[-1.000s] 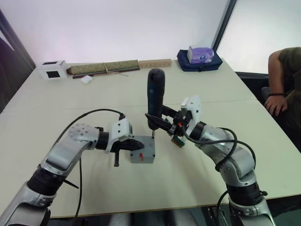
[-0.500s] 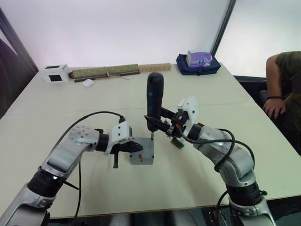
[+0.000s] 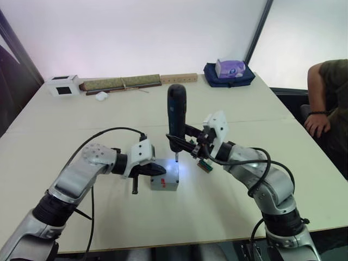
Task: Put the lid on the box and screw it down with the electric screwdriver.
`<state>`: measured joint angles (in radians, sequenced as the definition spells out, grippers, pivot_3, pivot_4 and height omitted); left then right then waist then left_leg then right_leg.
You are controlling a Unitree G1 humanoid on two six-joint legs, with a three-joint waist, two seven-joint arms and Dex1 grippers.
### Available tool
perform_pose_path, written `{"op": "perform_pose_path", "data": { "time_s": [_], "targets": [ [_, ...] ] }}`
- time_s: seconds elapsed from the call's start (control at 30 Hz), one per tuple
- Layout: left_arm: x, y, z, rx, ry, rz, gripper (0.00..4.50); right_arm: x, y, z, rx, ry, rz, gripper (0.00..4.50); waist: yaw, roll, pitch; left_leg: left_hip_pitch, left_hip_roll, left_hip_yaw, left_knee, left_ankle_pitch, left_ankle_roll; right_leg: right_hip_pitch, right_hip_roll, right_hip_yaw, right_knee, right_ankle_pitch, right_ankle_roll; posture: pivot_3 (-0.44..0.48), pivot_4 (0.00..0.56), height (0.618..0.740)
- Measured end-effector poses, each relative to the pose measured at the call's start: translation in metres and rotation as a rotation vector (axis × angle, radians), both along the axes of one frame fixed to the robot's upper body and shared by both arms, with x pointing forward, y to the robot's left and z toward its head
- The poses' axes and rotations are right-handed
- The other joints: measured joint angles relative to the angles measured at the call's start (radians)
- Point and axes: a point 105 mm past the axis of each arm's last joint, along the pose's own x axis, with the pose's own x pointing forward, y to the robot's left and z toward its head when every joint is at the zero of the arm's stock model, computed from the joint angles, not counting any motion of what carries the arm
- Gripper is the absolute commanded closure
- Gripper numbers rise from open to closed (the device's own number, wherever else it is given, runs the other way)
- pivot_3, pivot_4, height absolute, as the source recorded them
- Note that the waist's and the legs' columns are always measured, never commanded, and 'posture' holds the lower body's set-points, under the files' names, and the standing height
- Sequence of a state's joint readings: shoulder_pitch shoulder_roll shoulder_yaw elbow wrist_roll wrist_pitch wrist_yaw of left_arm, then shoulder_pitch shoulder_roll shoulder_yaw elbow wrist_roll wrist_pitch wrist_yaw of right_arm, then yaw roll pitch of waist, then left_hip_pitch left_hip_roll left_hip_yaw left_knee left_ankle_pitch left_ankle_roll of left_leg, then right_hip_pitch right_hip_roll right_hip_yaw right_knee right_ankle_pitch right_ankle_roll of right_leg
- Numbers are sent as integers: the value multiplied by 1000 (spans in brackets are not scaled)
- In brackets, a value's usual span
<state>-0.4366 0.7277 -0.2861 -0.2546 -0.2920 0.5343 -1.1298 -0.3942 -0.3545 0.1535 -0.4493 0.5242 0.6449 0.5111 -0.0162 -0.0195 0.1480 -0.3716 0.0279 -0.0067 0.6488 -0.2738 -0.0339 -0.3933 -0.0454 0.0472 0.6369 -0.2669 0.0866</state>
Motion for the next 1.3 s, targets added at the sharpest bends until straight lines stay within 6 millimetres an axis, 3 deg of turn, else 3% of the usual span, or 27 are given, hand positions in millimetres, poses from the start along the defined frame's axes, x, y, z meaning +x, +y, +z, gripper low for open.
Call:
{"op": "perform_pose_path", "data": {
  "time_s": [0.3,0.43,0.5,0.57,0.67,1.0,1.2,1.3],
  "targets": [
    [0,-2,2,-18,-4,2,4500,5,-2,19,32,44,-13,2954,2,3,8,-5,1,-1,-1,0,0,-3,-1,0,-3,1,-1,0,150,740],
    [1,-5,7,-73,12,11,4500,17,-15,55,120,67,-89,2954,2,5,13,-21,0,-1,1,0,0,-19,0,0,-2,3,1,0,150,740],
    [0,-7,9,-104,42,17,4500,23,-31,78,158,56,-148,2954,2,5,14,-24,0,0,0,0,0,-21,1,0,-2,5,4,0,150,740],
    [1,-6,12,-127,58,29,4500,27,-47,86,137,76,-203,2954,3,5,14,-28,0,0,-1,0,0,-25,1,-1,-2,5,4,0,150,740],
    [0,-3,20,-152,52,34,4500,34,-73,70,17,202,-285,2954,1,5,14,-38,-1,0,-1,0,1,-36,1,-1,-2,6,5,0,150,740],
    [-7,-3,57,-252,14,-5,4500,36,-141,-6,-349,671,-509,2954,-2,8,24,-38,-2,1,0,-2,4,-36,1,0,-3,6,6,0,150,740],
    [-10,-7,63,-254,-5,-19,4500,40,-160,-42,-440,820,-608,2954,-3,8,24,-38,-2,1,0,-2,4,-36,3,1,-3,6,6,0,150,740],
    [-11,-7,64,-248,-17,-17,4500,42,-165,-49,-459,854,-633,2954,3,7,24,-38,-2,1,1,-2,4,-35,2,1,-3,6,6,0,150,740]
  ]
}}
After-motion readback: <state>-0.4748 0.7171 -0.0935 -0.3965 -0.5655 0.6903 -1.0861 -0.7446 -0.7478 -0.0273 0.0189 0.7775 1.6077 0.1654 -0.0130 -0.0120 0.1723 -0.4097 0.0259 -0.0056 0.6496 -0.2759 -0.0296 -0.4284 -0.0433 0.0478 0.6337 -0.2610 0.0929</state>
